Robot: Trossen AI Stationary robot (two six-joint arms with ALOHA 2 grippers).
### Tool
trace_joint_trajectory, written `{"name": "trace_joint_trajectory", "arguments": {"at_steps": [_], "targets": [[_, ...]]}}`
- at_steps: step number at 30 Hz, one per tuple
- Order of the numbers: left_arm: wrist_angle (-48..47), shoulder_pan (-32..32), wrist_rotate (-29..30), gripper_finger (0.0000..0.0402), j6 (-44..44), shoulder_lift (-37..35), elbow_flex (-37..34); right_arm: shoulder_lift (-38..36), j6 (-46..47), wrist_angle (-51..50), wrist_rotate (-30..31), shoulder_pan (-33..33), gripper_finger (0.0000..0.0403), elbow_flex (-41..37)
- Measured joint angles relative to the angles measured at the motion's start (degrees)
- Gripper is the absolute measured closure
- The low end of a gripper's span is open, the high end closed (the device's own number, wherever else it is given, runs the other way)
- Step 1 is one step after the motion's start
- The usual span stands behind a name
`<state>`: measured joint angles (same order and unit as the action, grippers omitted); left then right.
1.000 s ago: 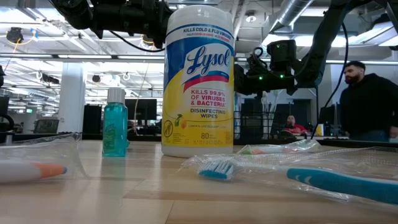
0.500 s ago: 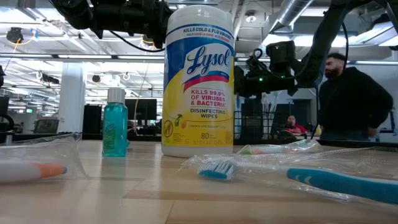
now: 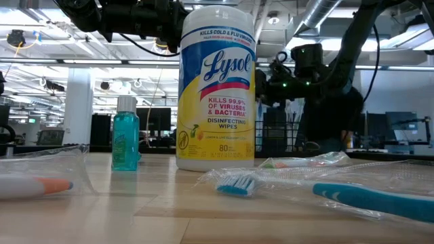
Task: Pick & Place toothbrushing station
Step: Put the top right blue toothbrush into the black mesh organizer
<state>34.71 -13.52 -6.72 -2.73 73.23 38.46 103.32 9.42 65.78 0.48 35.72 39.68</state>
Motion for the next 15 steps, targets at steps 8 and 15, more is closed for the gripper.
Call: {"name": "trace_joint_trajectory", "arguments": {"at_steps": [8, 15], "targets": [[-0.01, -0.04, 0.01, 0.0275, 0.01, 0.0, 0.0, 0.03, 0.34, -5.4, 3.76, 0.12, 0.0215, 0.0], [-0.01, -0.03, 0.02, 0.0275, 0.01, 0.0, 0.0, 0.08, -0.66, -2.39, 2.13, -0.6, 0.023, -0.02]]}}
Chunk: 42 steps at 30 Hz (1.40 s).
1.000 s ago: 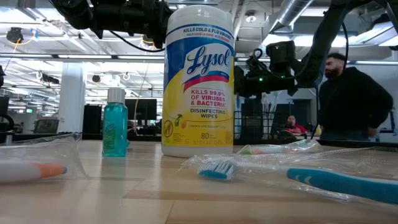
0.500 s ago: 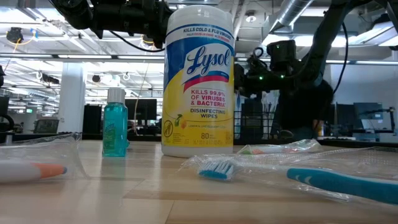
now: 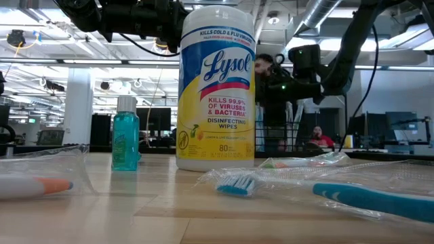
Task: Pick & Place toothbrushing station
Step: Put the top right blue toothbrush into the black mesh organizer, then put the top orange toothbrush into the black mesh organizer
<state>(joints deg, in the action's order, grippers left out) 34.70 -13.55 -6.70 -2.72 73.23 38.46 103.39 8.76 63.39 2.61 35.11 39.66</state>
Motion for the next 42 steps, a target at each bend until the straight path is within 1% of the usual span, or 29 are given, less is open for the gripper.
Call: {"name": "trace_joint_trajectory", "arguments": {"at_steps": [3, 8, 13, 17, 23, 31, 40, 42], "targets": [[0.0, -0.01, 0.0, 0.0275, 0.0, 0.0, 0.0, -0.07, -0.33, 1.72, -0.21, 0.0, 0.0232, 0.0], [-0.01, -0.01, 0.0, 0.0275, 0.0, 0.0, 0.0, -2.06, -0.33, 1.61, 0.19, 1.13, 0.023, 0.22], [0.0, -0.01, 0.0, 0.0275, 0.0, 0.0, 0.0, -7.15, -1.05, -0.37, 0.21, 1.01, 0.0231, 0.22], [0.0, -0.01, 0.0, 0.0275, 0.02, -0.02, 0.0, -12.65, -3.83, -5.93, 0.21, 0.12, 0.0236, 0.22], [-0.01, -0.01, 0.0, 0.0275, 0.01, -0.02, 0.0, -20.98, -7.29, -20.33, 0.19, -2.64, 0.0239, 0.22], [-0.02, -0.01, 0.0, 0.0275, 0.02, -0.01, 0.0, -30.48, -8.48, -42.63, 0.02, -6.94, 0.0242, 0.22], [-0.02, -0.03, 0.0, 0.0275, 0.15, -0.01, 0.0, -37.26, -10.89, -65.44, -0.04, -15.16, 0.0255, 0.22], [-0.02, -0.01, 0.0, 0.0275, 0.17, -0.02, 0.0, -37.89, -11.94, -70.39, -1.34, -17.7, 0.0259, 0.22]]}}
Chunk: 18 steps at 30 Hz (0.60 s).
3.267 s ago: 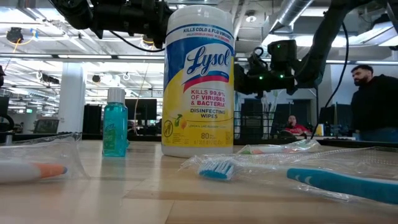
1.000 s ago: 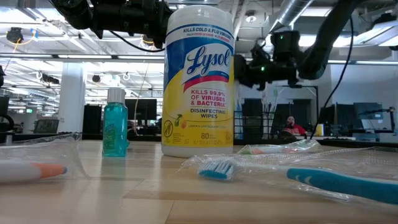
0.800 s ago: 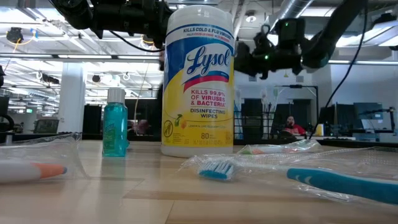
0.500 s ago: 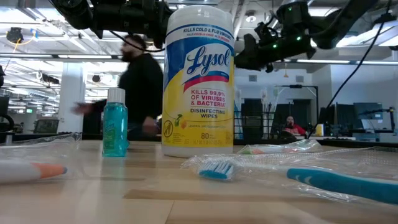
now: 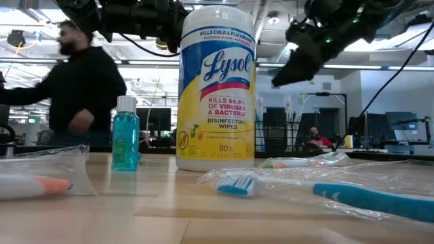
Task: Pick & Place toothbrushing station
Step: Put the top orange toothbrush into the black mesh organizer
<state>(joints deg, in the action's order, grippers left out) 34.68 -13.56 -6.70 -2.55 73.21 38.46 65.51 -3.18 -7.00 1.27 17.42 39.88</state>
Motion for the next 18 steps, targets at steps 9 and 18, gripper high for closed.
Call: {"name": "trace_joint_trajectory", "arguments": {"at_steps": [9, 18], "targets": [[0.02, 0.0, 0.0, 0.0275, 0.0, 0.01, 0.0, 2.58, 0.0, -13.82, -1.48, -12.62, 0.0278, -0.04], [0.02, -0.01, 0.0, 0.0275, 0.0, 0.0, 0.0, 8.25, 2.17, -19.94, -1.26, -19.73, 0.0281, -0.02]]}}
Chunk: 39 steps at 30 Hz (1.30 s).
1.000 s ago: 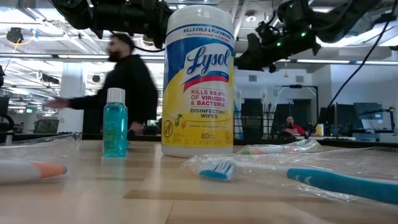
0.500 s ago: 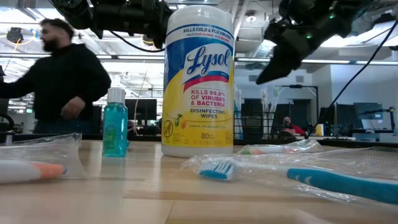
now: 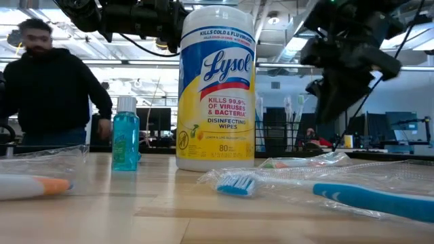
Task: Pick & Place toothbrushing station
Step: Put the top orange toothbrush into the black mesh organizer
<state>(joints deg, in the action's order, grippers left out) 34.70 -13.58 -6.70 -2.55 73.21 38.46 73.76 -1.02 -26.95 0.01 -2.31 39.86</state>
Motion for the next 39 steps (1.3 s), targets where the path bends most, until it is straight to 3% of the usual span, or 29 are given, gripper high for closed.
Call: {"name": "trace_joint_trajectory", "arguments": {"at_steps": [10, 24, 39], "targets": [[0.0, 0.01, 0.0, 0.0275, 0.0, 0.0, 0.0, 7.36, -1.19, -0.89, 0.37, -2.22, 0.0279, 0.0], [0.0, 0.01, 0.0, 0.0275, 0.0, 0.0, 0.0, 9.23, -5.62, -0.77, 3.06, -2.18, 0.028, 0.02], [0.02, 0.0, 0.0, 0.0275, -0.04, 0.0, 0.01, 16.68, -8.0, -3.47, 5.2, -2.28, 0.0281, 3.89]]}}
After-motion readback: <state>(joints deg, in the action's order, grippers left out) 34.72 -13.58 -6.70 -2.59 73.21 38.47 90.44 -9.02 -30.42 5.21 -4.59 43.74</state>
